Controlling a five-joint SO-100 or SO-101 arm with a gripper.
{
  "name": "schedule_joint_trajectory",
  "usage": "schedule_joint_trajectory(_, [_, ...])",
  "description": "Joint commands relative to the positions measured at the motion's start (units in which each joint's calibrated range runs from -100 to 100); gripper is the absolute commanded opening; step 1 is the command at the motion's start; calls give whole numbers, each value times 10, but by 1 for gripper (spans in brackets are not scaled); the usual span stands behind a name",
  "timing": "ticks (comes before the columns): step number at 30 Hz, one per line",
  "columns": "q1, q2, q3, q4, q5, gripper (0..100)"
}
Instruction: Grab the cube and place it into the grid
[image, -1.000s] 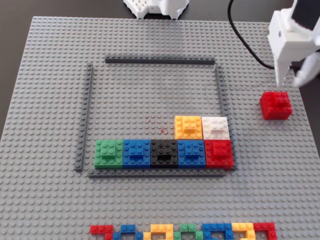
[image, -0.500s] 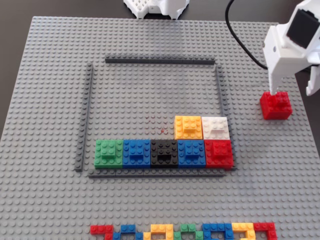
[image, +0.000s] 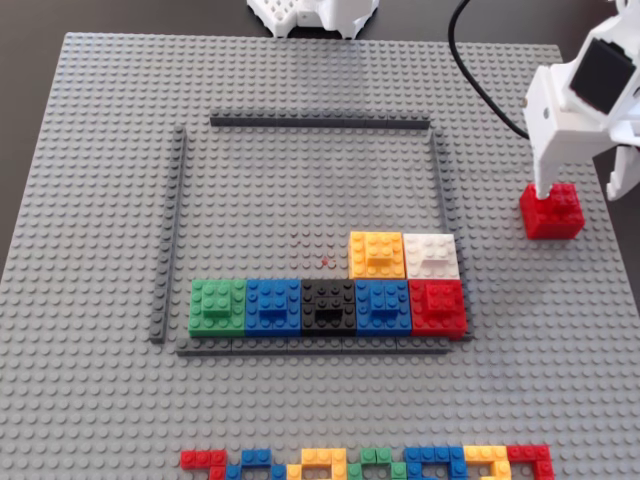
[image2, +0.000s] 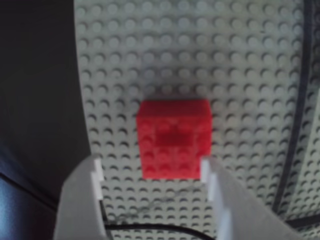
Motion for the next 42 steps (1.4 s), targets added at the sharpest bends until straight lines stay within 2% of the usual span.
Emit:
schedule_joint_trajectory(1, [-2, -17, 1, -5, 4, 24])
schedule_joint_trajectory(29, [-9, -16, 6, -13, 6, 22])
schedule_joint_trajectory(42, [-2, -29, 51, -28, 8, 8])
